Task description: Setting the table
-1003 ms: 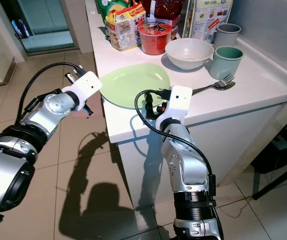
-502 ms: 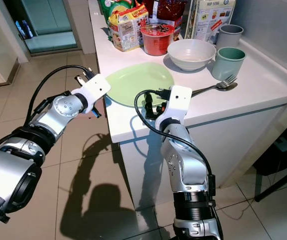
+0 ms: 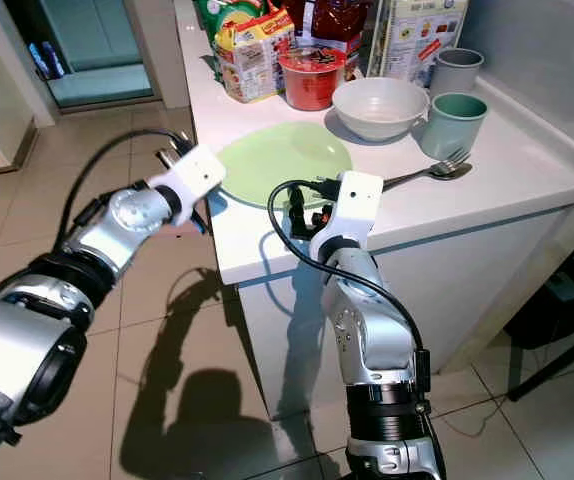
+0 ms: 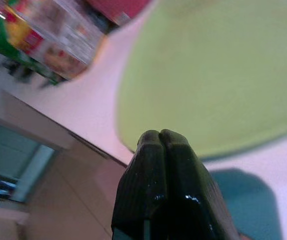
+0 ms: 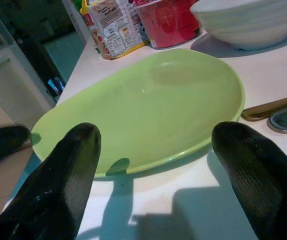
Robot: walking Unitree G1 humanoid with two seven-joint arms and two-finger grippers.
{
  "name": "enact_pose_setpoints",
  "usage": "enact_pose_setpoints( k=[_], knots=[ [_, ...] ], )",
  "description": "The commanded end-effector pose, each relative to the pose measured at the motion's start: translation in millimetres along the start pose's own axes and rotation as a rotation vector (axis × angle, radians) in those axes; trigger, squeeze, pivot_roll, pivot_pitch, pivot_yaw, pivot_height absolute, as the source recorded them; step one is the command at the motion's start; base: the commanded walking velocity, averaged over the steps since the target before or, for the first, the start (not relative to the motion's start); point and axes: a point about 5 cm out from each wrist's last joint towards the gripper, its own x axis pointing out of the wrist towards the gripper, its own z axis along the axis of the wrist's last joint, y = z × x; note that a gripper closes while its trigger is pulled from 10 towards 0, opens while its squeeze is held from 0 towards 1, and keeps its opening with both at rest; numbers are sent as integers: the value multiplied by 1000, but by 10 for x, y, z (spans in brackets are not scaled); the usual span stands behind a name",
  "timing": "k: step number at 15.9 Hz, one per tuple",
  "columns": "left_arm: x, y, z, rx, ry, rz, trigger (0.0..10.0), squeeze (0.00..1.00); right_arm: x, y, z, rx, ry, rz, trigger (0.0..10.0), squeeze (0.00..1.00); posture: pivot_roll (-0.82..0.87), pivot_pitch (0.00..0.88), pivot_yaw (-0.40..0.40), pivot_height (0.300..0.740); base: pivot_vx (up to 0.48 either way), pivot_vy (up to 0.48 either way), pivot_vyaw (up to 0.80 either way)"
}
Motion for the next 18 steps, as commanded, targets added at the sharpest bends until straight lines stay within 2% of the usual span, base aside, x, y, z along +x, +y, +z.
enact_pose_setpoints(
  k=[1, 4, 8, 13, 18],
  knots=[
    [-8, 212, 206, 43, -71, 63, 10000, 0, -3, 13, -40, -15, 11, 1, 10000, 0, 16, 0, 100, 740, 0, 0, 0],
    [-21, 285, 297, 63, -105, 67, 10000, 0, -3, 6, -60, -30, 13, 5, 10000, 0, 17, 0, 98, 740, 0, 0, 0],
    [-8, 224, 297, -12, -126, 35, 10000, 0, 1, 4, -70, -37, 13, 10, 10000, 0, 17, 0, 95, 740, 0, 0, 0],
    [31, -24, 187, -161, -109, -59, 10000, 0, -7, 0, -72, -36, 8, 4, 10000, 0, 8, 0, 102, 740, 0, 0, 0],
    [36, -332, -20, -203, -39, -127, 10000, 0, -22, -10, -90, -41, 9, -4, 10000, 0, 1, 0, 107, 740, 0, 0, 0]
  ],
)
